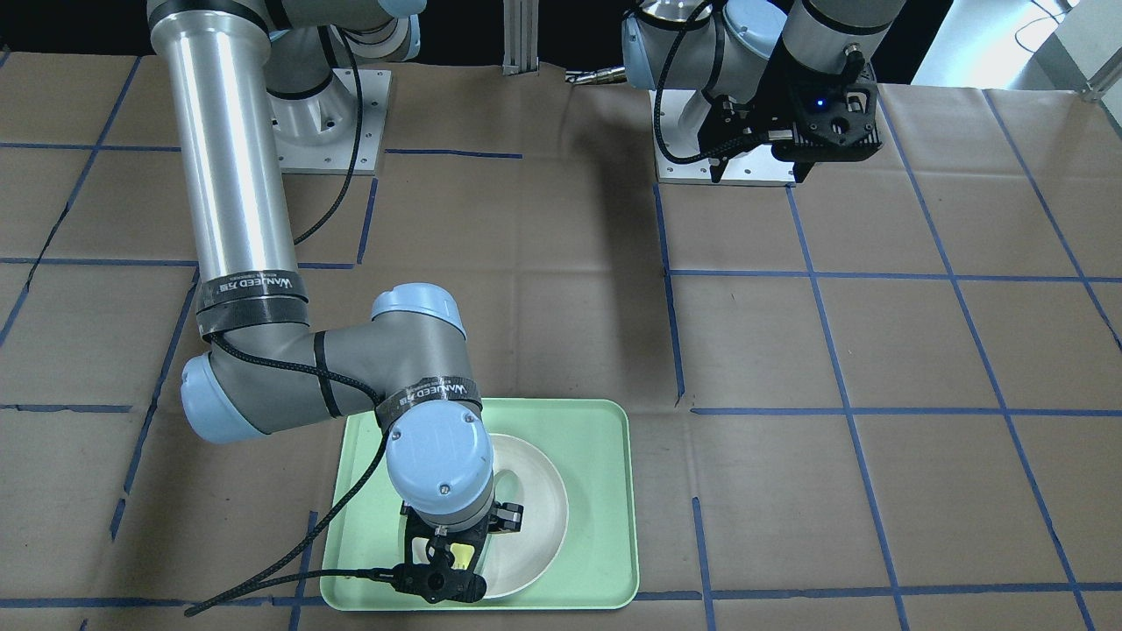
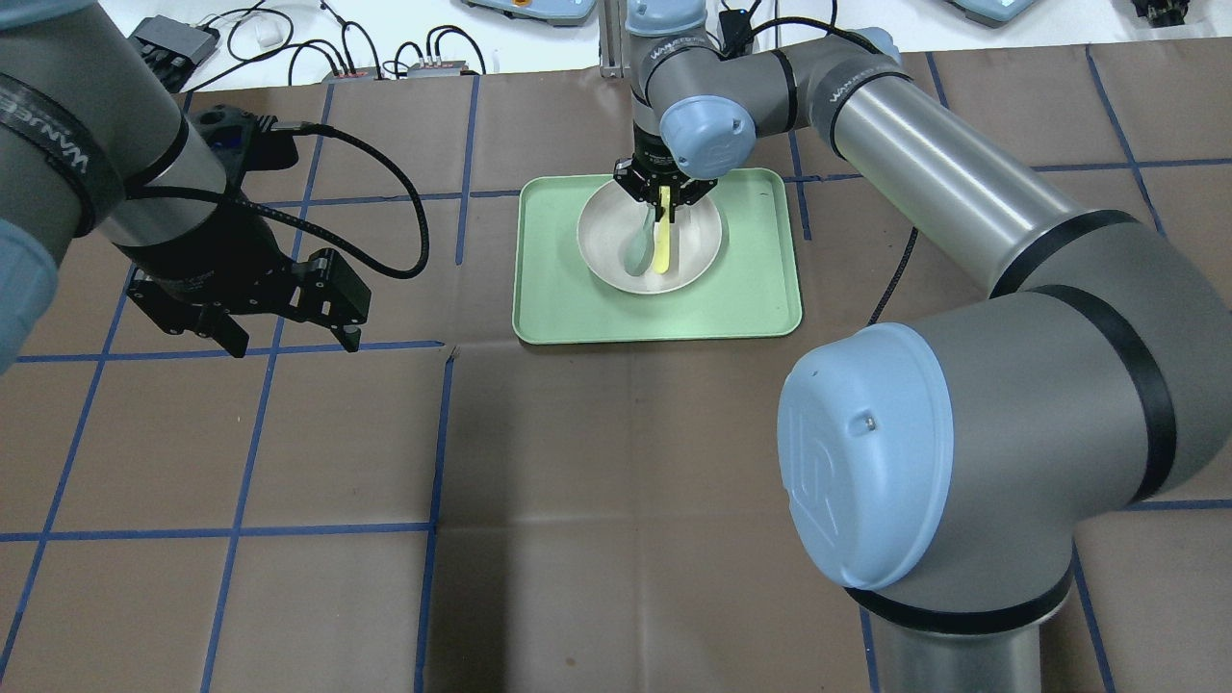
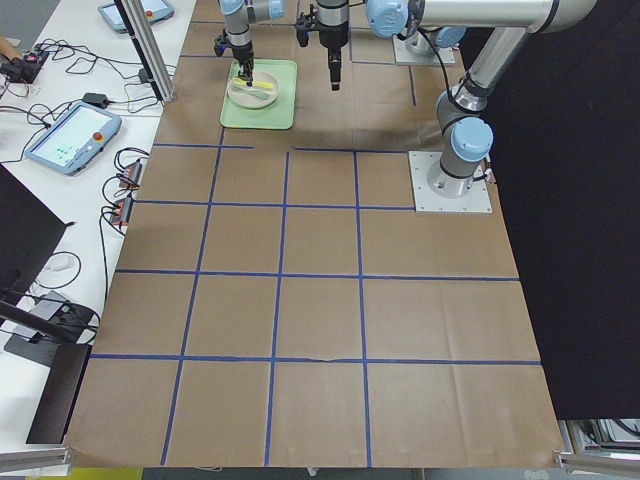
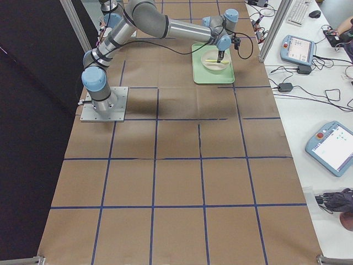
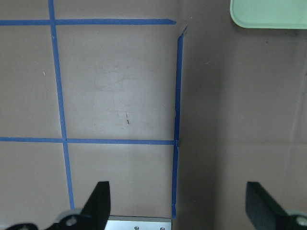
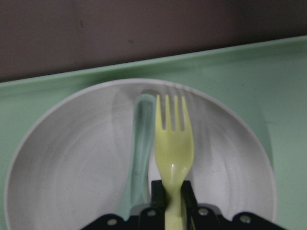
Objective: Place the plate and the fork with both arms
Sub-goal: 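Lift the yellow fork out of the plate with the right gripper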
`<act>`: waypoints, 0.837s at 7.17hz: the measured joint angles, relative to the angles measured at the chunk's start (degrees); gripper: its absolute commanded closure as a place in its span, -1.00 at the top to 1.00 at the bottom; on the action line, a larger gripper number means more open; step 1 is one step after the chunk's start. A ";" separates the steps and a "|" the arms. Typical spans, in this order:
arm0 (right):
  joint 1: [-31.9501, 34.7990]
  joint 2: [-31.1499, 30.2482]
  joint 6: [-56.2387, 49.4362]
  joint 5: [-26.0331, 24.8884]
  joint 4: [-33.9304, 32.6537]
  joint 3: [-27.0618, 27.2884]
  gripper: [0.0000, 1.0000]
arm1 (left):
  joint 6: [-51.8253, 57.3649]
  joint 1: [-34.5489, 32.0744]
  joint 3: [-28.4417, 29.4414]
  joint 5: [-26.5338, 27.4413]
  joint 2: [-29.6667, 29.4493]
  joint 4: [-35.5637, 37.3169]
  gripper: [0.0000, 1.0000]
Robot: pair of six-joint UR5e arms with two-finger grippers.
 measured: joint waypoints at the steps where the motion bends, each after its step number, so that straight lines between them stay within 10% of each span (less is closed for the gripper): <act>1: -0.05 -1.55 0.02 0.06 0.88 0.05 -0.95 | 0.00 0.00 0.00 0.00 0.00 0.00 1.00; 6: -1.83 -8.05 -3.12 -0.55 6.79 1.40 -0.98 | 0.00 0.00 0.00 -0.08 0.00 0.00 1.00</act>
